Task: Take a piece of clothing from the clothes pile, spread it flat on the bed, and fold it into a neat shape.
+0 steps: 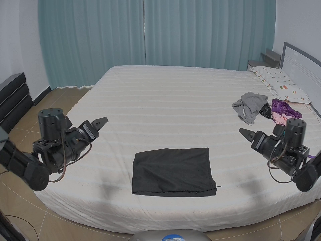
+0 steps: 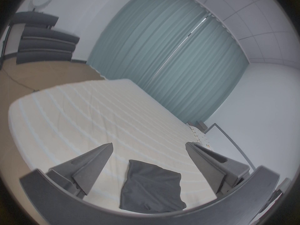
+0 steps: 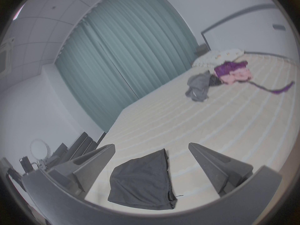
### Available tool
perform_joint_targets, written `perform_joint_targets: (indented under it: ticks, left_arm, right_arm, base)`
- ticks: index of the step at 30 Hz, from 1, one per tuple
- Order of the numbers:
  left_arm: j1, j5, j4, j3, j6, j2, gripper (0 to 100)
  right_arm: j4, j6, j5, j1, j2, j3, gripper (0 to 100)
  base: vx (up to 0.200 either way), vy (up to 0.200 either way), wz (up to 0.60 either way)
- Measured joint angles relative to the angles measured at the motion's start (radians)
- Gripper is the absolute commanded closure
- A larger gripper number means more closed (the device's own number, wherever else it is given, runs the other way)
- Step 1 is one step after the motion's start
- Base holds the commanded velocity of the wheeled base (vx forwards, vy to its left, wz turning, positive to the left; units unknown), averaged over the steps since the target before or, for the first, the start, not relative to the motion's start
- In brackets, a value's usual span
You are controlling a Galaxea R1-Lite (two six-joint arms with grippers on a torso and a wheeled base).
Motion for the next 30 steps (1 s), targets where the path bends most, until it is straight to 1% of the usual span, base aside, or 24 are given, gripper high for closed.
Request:
perform_joint_targets:
  ticks: [7, 10, 13, 20, 24, 27, 30]
  left_arm:
    - [0.030, 0.054, -0.016, 0.152, 0.136, -0.205, 0]
    - [0.038, 0.089, -0.016, 0.196, 0.196, -0.281, 0]
    - [0.042, 0.122, -0.011, 0.228, 0.236, -0.353, 0]
    - [0.045, 0.151, 0.006, 0.300, 0.318, -0.498, 0]
    - [0.045, 0.183, 0.088, 0.314, 0.333, -0.576, 0]
    - [0.044, 0.200, 0.158, 0.315, 0.348, -0.640, 0]
    - [0.043, 0.209, 0.224, 0.312, 0.363, -0.707, 0]
  right_arm:
    - [0.000, -0.198, -0.010, -0.013, -0.240, 0.153, 0]
    - [0.000, -0.277, -0.012, -0.024, -0.323, 0.208, 0]
    - [0.001, -0.338, -0.013, -0.049, -0.384, 0.253, 0]
    - [0.004, -0.434, -0.013, -0.129, -0.511, 0.341, 0]
    - [0.022, -0.472, -0.013, -0.165, -0.594, 0.365, 0]
    - [0.085, -0.494, -0.008, -0.190, -0.671, 0.368, 0]
    - [0.194, -0.506, -0.001, -0.208, -0.760, 0.363, 0]
  base:
    - [0.000, 0.000, 0.00]
    - [0.000, 0.000, 0.00]
    - [0.000, 0.000, 0.00]
    - [0.000, 0.000, 0.00]
    - [0.000, 0.000, 0.00]
    - [0.000, 0.000, 0.00]
    - [0.000, 0.000, 0.00]
